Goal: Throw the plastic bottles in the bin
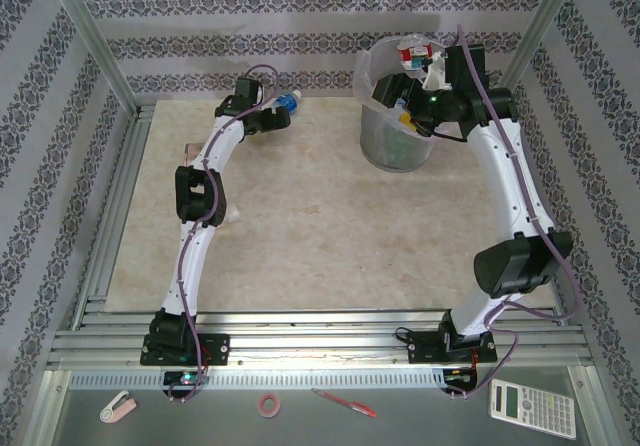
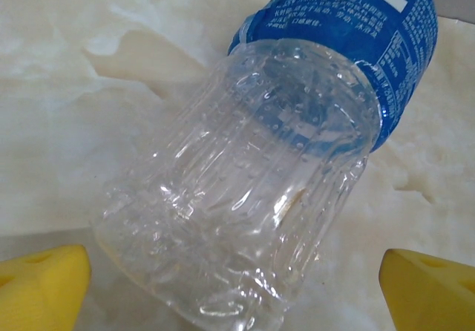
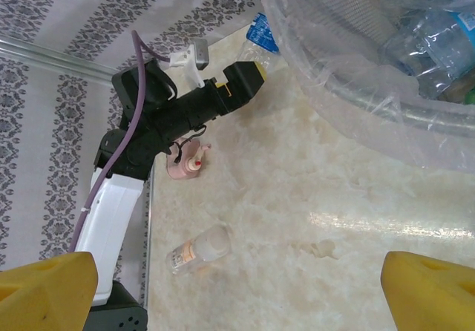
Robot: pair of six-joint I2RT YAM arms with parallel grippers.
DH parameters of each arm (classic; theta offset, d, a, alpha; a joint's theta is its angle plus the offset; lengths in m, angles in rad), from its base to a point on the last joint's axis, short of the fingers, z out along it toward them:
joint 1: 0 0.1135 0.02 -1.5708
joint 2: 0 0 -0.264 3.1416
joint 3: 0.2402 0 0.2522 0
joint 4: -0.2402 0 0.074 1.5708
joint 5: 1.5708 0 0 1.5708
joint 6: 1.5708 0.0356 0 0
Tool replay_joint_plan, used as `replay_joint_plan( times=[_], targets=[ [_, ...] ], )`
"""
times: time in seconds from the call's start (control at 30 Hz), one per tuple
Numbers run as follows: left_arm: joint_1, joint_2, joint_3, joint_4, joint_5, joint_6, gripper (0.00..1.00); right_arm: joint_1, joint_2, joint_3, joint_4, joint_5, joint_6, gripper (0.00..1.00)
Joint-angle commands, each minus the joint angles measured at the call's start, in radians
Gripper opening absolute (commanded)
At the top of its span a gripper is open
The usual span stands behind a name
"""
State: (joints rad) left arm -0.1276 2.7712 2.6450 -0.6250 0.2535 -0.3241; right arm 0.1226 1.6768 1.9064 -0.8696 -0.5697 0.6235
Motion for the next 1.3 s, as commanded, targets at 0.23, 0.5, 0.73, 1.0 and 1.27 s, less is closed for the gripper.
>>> replay_joint_plan(
  times=[0.23,0.5,0.73,1.0,1.27],
  targets=[
    [0.027,0.067,0.054,0.113,0.016,-0.093,1.0,0.013,0.048,0.044,0.019,-0.045,-0.026,0.98],
    [0.031,0.102,0.079,0.182,0.043,-0.154,0.97,0.014,0.057,0.059,0.02,-0.053,-0.018,0.98],
    [0.038,0.117,0.078,0.181,0.07,-0.173,0.76,0.013,0.043,0.05,0.011,-0.044,-0.019,0.98],
    [0.046,0.087,0.049,0.198,0.117,-0.165,0.51,0.016,0.02,0.029,0.017,-0.038,-0.009,0.98],
    [0.044,-0.098,-0.285,0.426,0.202,-0.174,0.4,0.017,-0.033,-0.048,0.053,-0.019,0.004,0.98]
  ],
)
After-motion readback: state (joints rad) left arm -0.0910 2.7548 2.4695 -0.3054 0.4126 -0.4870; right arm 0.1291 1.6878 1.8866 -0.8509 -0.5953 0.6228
